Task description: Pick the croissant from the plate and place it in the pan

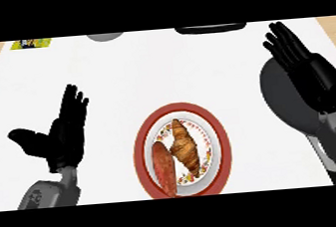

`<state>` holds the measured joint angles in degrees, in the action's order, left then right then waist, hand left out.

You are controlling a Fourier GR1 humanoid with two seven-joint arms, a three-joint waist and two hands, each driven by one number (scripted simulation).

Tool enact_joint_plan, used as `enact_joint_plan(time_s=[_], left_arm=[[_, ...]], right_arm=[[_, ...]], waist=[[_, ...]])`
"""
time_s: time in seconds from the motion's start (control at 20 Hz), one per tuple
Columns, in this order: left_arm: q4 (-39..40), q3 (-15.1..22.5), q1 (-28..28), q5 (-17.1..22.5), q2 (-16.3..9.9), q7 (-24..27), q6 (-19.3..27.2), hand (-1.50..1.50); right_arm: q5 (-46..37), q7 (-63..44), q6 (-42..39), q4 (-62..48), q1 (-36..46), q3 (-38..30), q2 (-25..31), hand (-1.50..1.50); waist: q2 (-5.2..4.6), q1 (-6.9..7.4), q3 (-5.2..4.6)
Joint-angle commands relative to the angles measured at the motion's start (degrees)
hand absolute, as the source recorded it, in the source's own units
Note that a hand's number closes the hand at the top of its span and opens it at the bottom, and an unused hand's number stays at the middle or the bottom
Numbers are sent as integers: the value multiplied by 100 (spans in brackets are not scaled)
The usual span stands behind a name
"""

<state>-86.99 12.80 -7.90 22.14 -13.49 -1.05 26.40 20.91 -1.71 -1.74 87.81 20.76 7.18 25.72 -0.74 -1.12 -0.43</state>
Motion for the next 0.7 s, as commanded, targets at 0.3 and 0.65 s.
enact_joint_plan(time_s=[0.3,0.65], left_arm=[[561,54,866,160,-18,-272,-303,0],[612,-236,1148,334,-209,-258,-410,0]], right_arm=[[-2397,-66,1484,510,-899,1989,-820,150],[-4619,711,4391,855,-2813,2937,-1882,-150]], waist=[[122,184,5],[209,-165,14]])
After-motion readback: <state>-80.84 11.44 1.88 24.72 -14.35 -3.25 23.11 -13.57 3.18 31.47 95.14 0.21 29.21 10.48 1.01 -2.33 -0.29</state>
